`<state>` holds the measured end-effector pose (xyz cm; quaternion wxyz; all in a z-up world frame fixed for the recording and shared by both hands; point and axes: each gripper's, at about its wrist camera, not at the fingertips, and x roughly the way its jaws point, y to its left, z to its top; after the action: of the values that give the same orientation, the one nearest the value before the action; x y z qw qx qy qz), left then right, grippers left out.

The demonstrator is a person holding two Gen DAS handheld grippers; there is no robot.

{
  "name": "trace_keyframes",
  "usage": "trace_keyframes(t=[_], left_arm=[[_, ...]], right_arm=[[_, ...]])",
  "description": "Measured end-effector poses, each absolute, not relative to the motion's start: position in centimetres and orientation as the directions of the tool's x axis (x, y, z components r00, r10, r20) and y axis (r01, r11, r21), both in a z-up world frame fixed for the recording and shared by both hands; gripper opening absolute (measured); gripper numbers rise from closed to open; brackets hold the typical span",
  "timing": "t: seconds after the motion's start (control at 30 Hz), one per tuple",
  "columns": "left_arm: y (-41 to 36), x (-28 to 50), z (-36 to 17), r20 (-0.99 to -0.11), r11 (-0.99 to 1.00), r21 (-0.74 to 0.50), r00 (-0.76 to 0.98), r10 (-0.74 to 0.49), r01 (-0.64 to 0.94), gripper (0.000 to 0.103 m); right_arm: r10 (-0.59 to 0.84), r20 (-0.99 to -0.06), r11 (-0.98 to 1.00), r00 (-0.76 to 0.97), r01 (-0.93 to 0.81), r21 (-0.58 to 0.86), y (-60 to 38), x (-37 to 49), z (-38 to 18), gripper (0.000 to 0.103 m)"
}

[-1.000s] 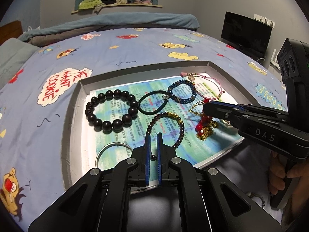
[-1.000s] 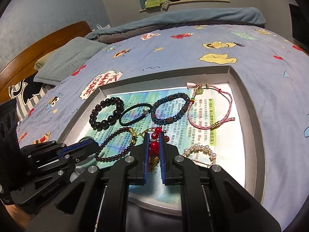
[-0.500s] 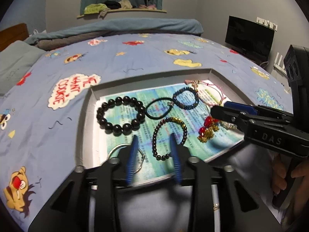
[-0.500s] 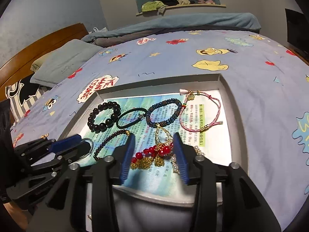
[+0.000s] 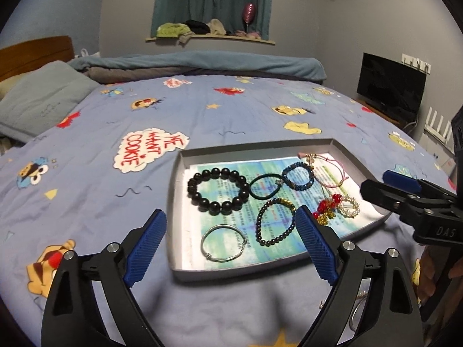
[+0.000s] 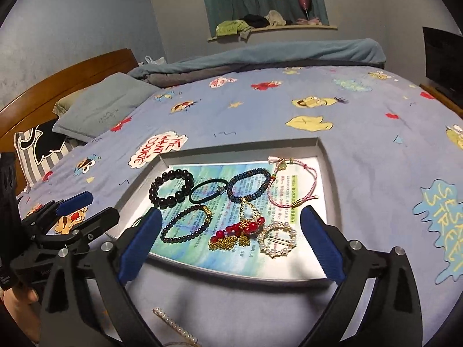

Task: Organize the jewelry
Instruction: 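Withdraw both open tools to the pearl hair clip and silver hoop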

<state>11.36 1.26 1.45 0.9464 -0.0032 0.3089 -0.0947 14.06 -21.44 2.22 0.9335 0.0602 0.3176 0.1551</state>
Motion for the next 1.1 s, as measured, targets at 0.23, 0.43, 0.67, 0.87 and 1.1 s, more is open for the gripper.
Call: trace_keyframes(t=[0.23, 0.43, 0.67, 0.87, 1.1], left_arm=[[1.5, 10.0, 1.8, -0.58, 0.983, -0.049, 0.797, -0.171, 0.176, 0.092], [1.3, 9.0, 1.7, -0.587, 0.981, -0.037, 0.79, -0.177, 0.192, 0.093], [1.1, 7.7, 1.9, -0.596, 0.974, -0.045, 0.777, -0.203, 0.22, 0.093], [1.0, 6.7, 1.7, -0.617, 0.97, -0.048, 0.756, -0.216, 0.237, 0.093], [1.4, 4.9, 1.0, -0.647, 0.96, -0.093, 0.717, -0.26, 0.265, 0.093]], right_arm=[[0.285, -0.562, 0.959, 0.777, -0.232, 0.165, -21.7, 12.1, 3.3, 0.097], [0.215, -0.547, 0.975, 0.809, -0.209, 0.074, -21.7, 9.9, 3.7, 0.097], [0.21, -0.541, 0.972, 0.815, -0.235, 0.022, -21.4, 8.0, 4.0, 0.097], [0.234, -0.563, 0.966, 0.792, -0.253, 0.046, -22.0, 6.9, 4.2, 0.097], [0.277, -0.601, 0.957, 0.75, -0.272, 0.102, -23.6, 4.9, 4.0, 0.097]])
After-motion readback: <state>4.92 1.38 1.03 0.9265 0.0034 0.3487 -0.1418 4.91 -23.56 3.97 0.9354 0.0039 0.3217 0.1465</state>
